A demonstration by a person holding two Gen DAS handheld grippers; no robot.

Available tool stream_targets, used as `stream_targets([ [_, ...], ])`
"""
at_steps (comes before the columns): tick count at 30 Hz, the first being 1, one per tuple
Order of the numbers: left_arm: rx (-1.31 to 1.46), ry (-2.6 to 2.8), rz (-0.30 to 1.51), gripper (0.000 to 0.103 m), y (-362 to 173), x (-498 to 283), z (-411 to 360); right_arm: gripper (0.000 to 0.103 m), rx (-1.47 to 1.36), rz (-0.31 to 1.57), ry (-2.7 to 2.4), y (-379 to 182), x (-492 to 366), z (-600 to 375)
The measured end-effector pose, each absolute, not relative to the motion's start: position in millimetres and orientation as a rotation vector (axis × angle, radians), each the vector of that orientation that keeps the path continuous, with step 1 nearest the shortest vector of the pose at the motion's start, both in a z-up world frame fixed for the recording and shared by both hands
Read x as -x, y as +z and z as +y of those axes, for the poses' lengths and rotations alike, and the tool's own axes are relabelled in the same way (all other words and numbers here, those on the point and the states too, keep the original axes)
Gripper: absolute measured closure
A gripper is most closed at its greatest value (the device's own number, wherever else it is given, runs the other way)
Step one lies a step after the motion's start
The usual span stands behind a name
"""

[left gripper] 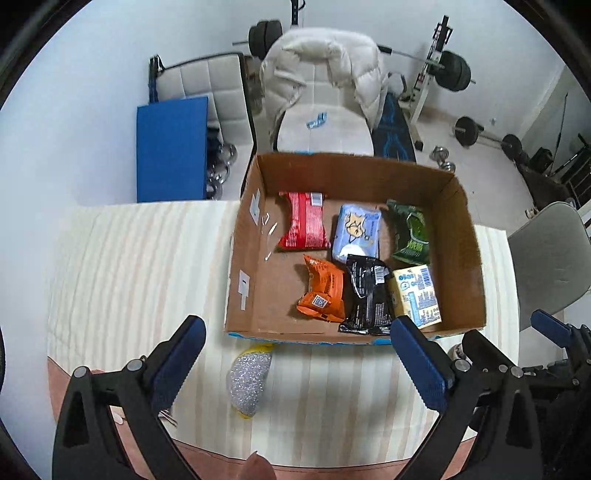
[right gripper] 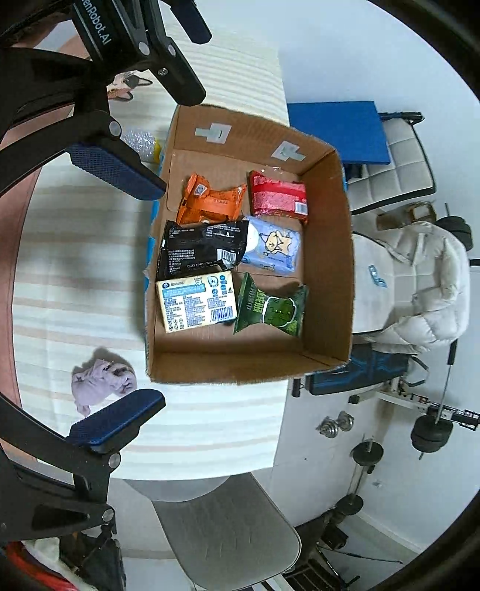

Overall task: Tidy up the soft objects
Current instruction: 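Grasp the silver scrub sponge with left tool while right tool grasps the lilac sock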

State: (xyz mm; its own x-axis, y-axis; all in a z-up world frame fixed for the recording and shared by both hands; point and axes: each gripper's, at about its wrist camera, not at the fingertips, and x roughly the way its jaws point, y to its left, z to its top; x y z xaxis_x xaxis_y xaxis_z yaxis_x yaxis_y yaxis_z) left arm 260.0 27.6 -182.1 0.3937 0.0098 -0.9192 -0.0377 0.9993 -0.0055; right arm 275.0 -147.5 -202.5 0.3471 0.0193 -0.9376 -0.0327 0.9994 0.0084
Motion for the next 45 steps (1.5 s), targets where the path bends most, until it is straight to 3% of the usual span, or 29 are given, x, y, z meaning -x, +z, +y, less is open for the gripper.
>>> stream_targets([
  [9,0.028,0.021,1.120,0.000,-162.4,-239.8,32.4,0.000,-0.038,1.162,0.057,-177.2,-247.5,-149.5],
  [15,-0.012,0.080,1.179,0.000,-193.5,-227.2,54.8,0.000,-0.099,1.219,0.027,-196.0,-232.0,-174.7],
  [23,-0.022,0.093,1.444,0.000,-311.7,-230.8,82.9,0.000,-0.059,1.459,-0.107,-295.1,-233.2,-240.4],
  [32,-0.015,0.107,1.596,0.000,-396.3,-237.1,90.1,0.001,-0.067,1.627,-0.127,-398.9,-246.2,-267.2],
  [36,-0.018,0.101,1.613,0.000,-409.9,-239.8,88.1,0.056,-0.097,1.654,-0.167,-417.9,-242.0,-269.1],
  [42,-0.037,0.087,1.599,0.007,-417.6,-238.7,79.2,0.057,-0.322,1.713,-0.130,-420.1,-221.5,-268.8],
  [43,-0.034,0.083,1.597,0.012,-417.8,-237.3,78.8,0.057,-0.363,1.731,-0.114,-421.3,-216.4,-266.3],
  [44,-0.032,0.080,1.598,0.027,-418.7,-236.0,79.0,0.057,-0.396,1.741,-0.096,-422.1,-212.4,-263.7],
  [45,-0.016,0.068,1.602,0.036,-418.3,-234.4,79.6,0.056,-0.428,1.748,-0.080,-422.8,-208.5,-261.3],
])
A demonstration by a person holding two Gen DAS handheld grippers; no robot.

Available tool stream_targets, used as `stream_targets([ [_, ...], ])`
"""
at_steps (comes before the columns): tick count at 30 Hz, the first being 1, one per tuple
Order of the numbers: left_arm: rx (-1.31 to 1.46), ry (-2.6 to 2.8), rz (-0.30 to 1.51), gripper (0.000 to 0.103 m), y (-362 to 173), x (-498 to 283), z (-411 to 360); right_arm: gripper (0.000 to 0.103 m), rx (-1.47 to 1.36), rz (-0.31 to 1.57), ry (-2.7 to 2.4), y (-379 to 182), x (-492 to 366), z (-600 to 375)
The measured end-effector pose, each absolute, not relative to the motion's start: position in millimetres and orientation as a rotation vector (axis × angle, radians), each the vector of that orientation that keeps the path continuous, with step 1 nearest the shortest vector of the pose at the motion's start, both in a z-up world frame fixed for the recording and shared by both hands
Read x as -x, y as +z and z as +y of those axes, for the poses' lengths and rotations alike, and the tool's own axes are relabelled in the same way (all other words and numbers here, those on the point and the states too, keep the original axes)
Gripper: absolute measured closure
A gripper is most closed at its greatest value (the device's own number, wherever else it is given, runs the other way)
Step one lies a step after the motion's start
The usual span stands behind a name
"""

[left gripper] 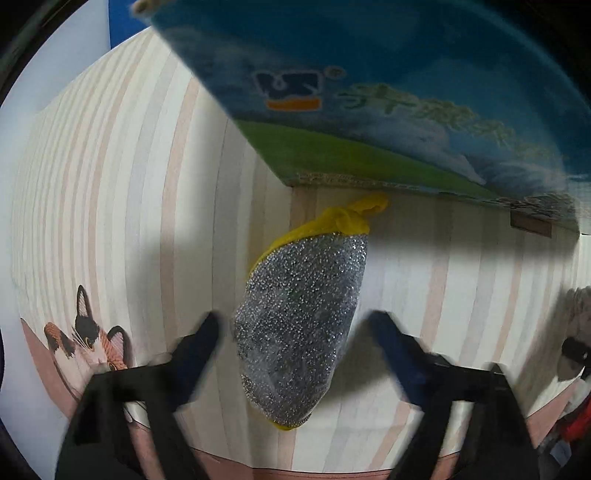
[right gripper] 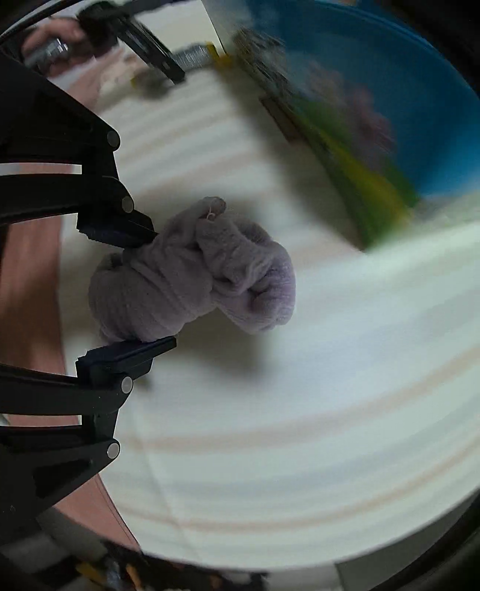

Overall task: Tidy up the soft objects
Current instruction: 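Grasp the silver scrub sponge with left tool while right tool grasps the lilac sock, then drop the sponge and sock into the box and open both tools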

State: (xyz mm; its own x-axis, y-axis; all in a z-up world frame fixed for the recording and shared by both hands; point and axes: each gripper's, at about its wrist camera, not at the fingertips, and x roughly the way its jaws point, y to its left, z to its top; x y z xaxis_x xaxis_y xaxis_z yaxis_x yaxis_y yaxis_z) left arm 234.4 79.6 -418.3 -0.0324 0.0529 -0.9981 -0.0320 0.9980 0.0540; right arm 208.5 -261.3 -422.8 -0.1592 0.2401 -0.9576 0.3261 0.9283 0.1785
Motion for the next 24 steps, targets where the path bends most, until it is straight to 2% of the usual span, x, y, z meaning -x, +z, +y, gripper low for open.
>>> stream_targets([
  [1,-0.002,0.060,1.608,0.041,-417.7,-233.1,79.6,0.055,-0.461,1.758,-0.055,-424.4,-204.3,-257.5],
  [2,0.006,0.053,1.611,0.053,-417.1,-235.5,82.8,0.052,-0.473,1.765,-0.038,-425.7,-202.3,-254.7],
  [3,0.007,0.053,1.616,0.053,-415.9,-233.9,82.8,0.042,-0.480,1.770,-0.025,-427.3,-200.9,-253.1],
  [5,0.026,0.050,1.614,0.053,-412.0,-227.9,84.5,0.029,-0.461,1.760,-0.008,-425.2,-198.5,-248.5],
  [13,0.145,0.028,1.648,0.053,-411.2,-189.3,94.2,0.028,-0.166,1.670,0.017,-398.3,-199.1,-222.8],
  [18,0.132,0.039,1.663,0.050,-426.8,-186.4,92.5,0.028,-0.179,1.709,0.028,-416.1,-193.7,-206.0],
  [20,0.089,0.046,1.658,0.050,-427.8,-188.9,86.9,0.029,-0.186,1.710,0.020,-420.3,-192.0,-205.3],
  [21,0.076,0.051,1.654,0.050,-428.4,-188.4,85.0,0.037,-0.192,1.707,0.012,-421.3,-192.2,-204.1],
  [22,0.078,0.053,1.649,0.051,-428.7,-188.3,84.1,0.051,-0.193,1.704,0.008,-422.0,-190.9,-201.8],
  [23,0.078,0.054,1.650,0.053,-428.9,-193.4,79.2,0.052,-0.191,1.705,0.006,-422.9,-190.5,-200.4],
  [24,0.077,0.051,1.652,0.054,-428.7,-192.0,77.5,0.059,-0.182,1.703,-0.004,-423.8,-191.9,-198.1],
])
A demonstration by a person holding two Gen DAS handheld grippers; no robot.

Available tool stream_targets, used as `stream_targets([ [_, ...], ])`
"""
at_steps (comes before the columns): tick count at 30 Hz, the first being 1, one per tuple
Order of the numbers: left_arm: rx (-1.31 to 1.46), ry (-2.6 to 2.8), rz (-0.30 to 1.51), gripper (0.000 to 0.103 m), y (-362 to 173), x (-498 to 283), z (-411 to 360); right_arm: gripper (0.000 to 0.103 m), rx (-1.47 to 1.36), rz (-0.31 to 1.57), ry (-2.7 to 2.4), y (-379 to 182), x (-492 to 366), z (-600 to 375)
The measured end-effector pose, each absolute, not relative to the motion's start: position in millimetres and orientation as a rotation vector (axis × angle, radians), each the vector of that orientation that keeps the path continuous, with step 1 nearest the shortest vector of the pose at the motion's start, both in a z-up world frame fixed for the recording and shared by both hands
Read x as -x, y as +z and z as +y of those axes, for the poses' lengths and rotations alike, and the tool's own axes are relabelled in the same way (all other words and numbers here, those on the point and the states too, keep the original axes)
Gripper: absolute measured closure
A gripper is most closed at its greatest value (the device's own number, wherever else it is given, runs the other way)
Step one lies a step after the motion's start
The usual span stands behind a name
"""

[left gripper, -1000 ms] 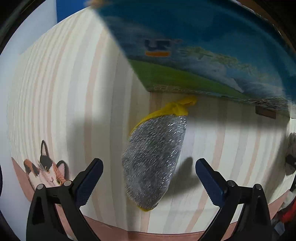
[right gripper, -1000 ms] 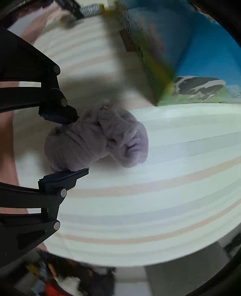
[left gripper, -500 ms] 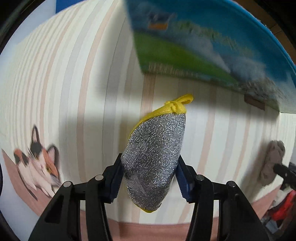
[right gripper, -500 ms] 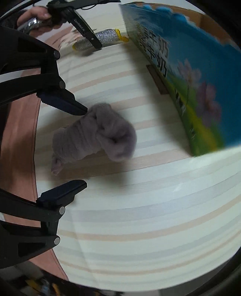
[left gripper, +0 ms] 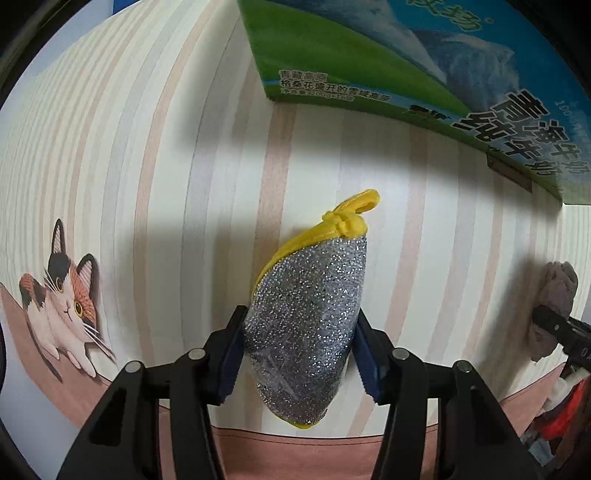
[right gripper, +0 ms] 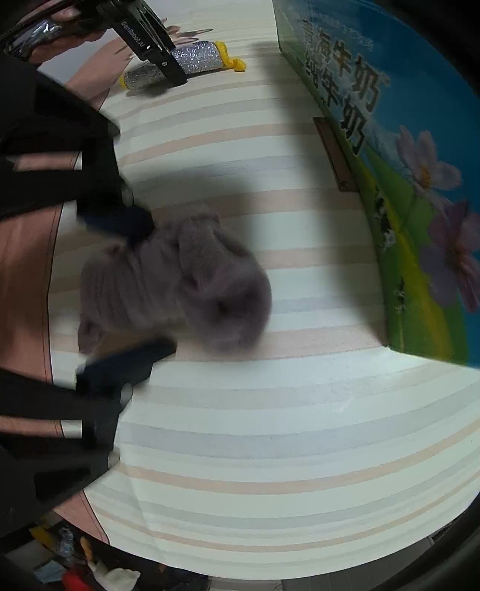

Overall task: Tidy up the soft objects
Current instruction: 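Drop the sponge and sock into the box and open both tools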

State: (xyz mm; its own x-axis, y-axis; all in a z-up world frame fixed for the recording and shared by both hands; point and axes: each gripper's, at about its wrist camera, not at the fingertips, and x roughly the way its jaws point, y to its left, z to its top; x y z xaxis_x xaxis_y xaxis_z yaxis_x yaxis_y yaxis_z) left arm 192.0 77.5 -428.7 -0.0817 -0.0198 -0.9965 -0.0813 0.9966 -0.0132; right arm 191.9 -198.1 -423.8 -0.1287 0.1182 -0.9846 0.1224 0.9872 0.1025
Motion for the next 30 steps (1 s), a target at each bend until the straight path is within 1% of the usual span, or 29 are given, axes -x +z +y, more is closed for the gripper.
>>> stream_targets([
  [3,0.086,0.047,1.627,0.054,-412.5,-190.3,67.5,0.062,-0.140,1.717,0.002,-421.6,-188.6,-185.8],
  [6,0.131,-0.006,1.582,0.054,-379.3,-183.5,68.0,0.062,-0.146,1.711,0.051,-401.9,-173.0,-165.5],
  [10,0.189,-0.091,1.482,0.054,-312.6,-181.0,55.6,0.062,-0.182,1.636,0.148,-338.8,-162.3,-158.0],
  [13,0.197,-0.135,1.405,0.054,-262.2,-204.9,43.2,0.062,-0.179,1.552,0.176,-288.8,-167.9,-154.2],
  [16,0.174,-0.140,1.357,0.054,-230.9,-239.7,40.2,0.062,-0.170,1.479,0.177,-242.9,-190.4,-158.0],
  [20,0.111,-0.102,1.329,0.054,-222.8,-289.4,38.1,0.062,-0.124,1.407,0.135,-203.8,-239.5,-174.8],
  [23,0.080,-0.080,1.354,0.054,-234.5,-322.0,41.5,0.062,-0.072,1.390,0.083,-193.7,-281.0,-195.9],
  [25,0.070,-0.061,1.390,0.054,-248.7,-342.5,43.9,0.062,-0.047,1.405,0.055,-199.5,-308.4,-197.8],
  [30,0.041,-0.007,1.459,0.054,-280.4,-373.7,48.7,0.062,-0.010,1.462,-0.005,-243.9,-364.1,-188.7],
])
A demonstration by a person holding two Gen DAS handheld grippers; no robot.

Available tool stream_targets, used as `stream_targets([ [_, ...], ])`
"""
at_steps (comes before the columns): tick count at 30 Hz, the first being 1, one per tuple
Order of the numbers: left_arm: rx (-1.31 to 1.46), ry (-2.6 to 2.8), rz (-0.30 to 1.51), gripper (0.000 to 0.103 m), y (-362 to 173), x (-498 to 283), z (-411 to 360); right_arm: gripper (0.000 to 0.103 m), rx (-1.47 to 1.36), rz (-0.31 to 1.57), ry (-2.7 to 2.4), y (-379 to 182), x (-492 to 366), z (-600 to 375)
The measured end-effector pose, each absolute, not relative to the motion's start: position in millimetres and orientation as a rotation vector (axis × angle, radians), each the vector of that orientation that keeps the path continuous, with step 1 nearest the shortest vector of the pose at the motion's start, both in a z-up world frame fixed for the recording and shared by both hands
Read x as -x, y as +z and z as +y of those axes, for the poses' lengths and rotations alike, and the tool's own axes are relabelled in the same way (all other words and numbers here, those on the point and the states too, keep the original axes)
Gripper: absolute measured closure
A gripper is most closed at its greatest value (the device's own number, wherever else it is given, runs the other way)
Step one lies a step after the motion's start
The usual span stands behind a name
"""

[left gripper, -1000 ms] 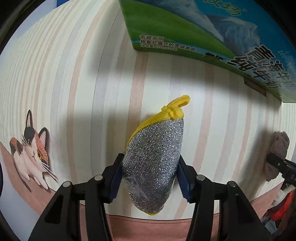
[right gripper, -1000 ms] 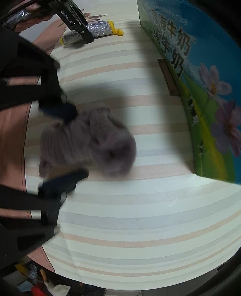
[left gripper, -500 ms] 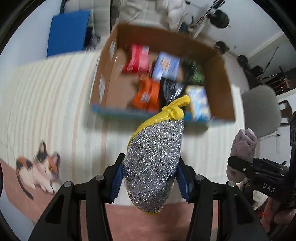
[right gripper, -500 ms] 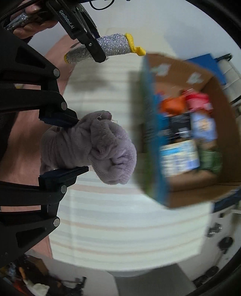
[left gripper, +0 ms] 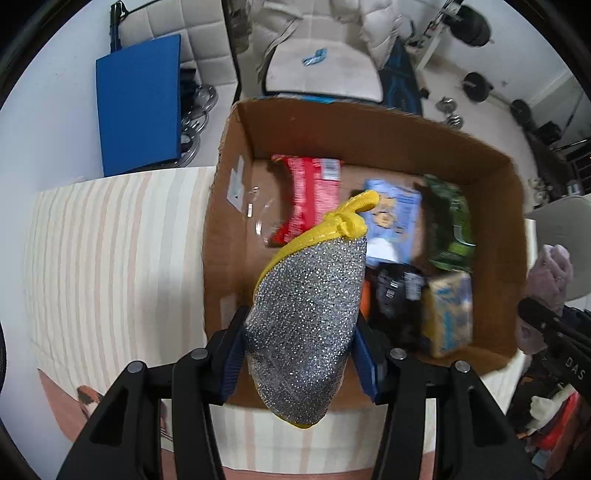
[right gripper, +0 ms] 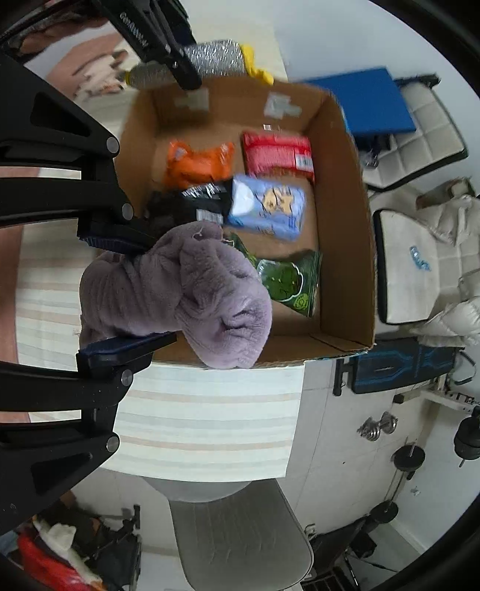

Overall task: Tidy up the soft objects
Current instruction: 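Drop the sponge and sock into the box and open both tools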

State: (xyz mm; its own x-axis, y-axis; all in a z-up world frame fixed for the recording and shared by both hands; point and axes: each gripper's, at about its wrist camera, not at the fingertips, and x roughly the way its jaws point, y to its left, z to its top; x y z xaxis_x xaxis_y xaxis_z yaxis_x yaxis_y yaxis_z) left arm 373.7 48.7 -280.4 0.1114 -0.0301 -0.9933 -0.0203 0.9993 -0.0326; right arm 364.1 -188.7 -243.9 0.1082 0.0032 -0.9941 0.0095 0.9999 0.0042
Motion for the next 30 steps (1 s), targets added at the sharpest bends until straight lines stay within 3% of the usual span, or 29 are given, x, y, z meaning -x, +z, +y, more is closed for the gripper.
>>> stream_targets([
  [11,0.018,0.020,1.572,0.051,-321.4,-404.4,51.2,0.060,0.021,1.536,-0.123,-322.3,-415.1,-180.1],
  [12,0.042,-0.005,1.586,0.047,-323.5,-404.9,51.7,0.057,0.015,1.541,-0.121,-325.3,-417.1,-180.4],
  [13,0.049,-0.018,1.586,0.043,-324.9,-405.6,52.0,0.046,0.011,1.548,-0.121,-326.7,-418.1,-180.6],
  [15,0.046,-0.020,1.572,0.014,-324.1,-405.3,52.8,0.032,0.005,1.544,-0.113,-326.6,-419.3,-180.0],
  [17,0.053,-0.021,1.554,0.006,-320.8,-403.7,53.6,0.032,-0.006,1.543,-0.099,-322.6,-419.2,-180.0],
  [24,0.080,-0.031,1.520,0.003,-307.7,-396.9,55.1,0.022,0.005,1.520,-0.087,-310.7,-416.9,-179.2],
  [27,0.078,-0.040,1.491,0.003,-302.6,-388.6,53.6,0.001,-0.013,1.512,-0.059,-305.6,-410.9,-175.2],
  [30,0.069,-0.046,1.456,0.003,-294.1,-377.0,52.6,0.000,-0.001,1.485,-0.047,-305.1,-401.8,-167.9],
])
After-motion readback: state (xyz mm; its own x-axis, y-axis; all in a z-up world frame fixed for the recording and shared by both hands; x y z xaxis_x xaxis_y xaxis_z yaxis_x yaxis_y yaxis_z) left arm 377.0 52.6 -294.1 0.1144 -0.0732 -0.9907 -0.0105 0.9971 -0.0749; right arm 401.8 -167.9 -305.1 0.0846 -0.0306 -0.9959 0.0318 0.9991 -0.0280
